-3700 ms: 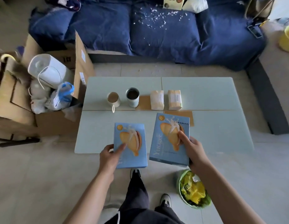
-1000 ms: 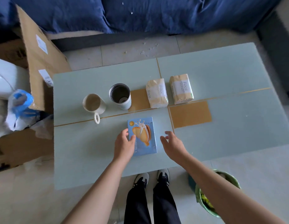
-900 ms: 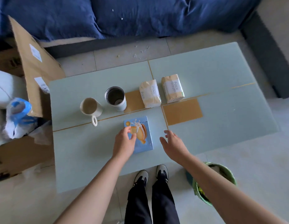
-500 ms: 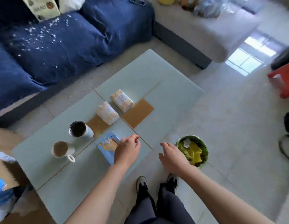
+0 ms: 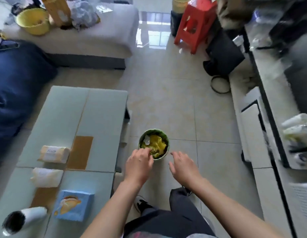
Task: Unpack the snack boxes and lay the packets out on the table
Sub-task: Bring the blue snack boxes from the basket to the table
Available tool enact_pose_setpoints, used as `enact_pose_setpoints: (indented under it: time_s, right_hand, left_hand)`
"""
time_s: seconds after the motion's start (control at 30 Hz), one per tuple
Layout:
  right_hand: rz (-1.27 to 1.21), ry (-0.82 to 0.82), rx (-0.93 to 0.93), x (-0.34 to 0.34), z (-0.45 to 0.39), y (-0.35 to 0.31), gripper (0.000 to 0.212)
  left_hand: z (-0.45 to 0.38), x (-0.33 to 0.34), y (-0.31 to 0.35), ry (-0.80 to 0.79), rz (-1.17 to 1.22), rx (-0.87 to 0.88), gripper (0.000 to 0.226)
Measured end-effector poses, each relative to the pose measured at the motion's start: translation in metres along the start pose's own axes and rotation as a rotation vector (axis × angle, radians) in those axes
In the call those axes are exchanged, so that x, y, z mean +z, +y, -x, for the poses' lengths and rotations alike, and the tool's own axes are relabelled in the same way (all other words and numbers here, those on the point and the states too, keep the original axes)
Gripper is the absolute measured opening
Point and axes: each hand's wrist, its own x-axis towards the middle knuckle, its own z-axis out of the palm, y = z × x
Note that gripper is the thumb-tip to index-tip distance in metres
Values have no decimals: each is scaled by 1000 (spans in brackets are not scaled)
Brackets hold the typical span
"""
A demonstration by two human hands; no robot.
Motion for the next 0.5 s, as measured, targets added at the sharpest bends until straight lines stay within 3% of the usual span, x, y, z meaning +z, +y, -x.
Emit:
enact_pose_setpoints:
  time_s: [0.5]
  right_hand:
    - [-256,211,477,-61,66,256,36]
  left_hand:
    - [-67,104,263,-172,-164,527,30]
